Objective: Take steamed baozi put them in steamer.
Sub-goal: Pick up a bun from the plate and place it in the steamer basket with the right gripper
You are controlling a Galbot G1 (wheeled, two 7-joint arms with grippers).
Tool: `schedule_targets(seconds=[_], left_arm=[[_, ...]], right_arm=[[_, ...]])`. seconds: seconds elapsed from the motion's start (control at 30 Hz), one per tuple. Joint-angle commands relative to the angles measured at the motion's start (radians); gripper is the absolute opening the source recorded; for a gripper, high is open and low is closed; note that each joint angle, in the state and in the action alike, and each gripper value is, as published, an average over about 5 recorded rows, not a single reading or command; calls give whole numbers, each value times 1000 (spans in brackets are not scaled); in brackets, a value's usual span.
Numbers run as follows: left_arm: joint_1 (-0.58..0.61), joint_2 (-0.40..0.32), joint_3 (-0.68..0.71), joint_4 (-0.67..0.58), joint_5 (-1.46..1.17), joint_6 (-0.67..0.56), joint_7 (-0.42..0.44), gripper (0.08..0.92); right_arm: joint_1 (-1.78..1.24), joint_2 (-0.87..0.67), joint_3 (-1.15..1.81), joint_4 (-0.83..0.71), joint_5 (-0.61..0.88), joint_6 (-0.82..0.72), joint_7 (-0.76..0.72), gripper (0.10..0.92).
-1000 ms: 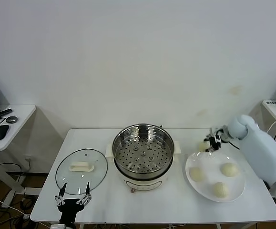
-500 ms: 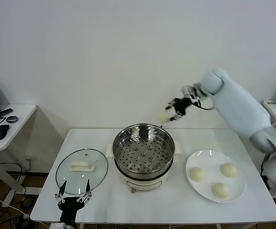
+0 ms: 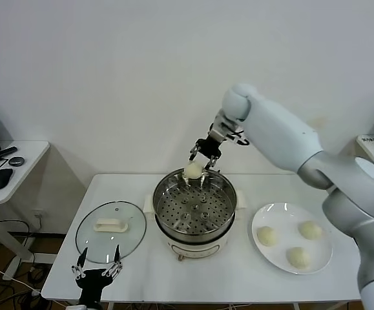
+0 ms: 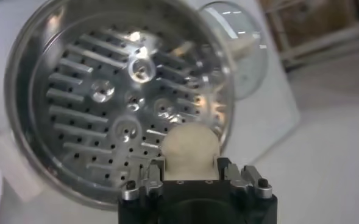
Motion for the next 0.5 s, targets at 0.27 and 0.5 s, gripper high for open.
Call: schedule_targets(seconds=[0.27,0.5], left_arm=[[-6,-5,-3,-1,-4,4,2,823],[-10,-4,0,1,-8,5,2,823]], right_arm=[[-55,117,23,-49,-255,136,10,517],[-86,111,35,-44,-288,135,28,518]])
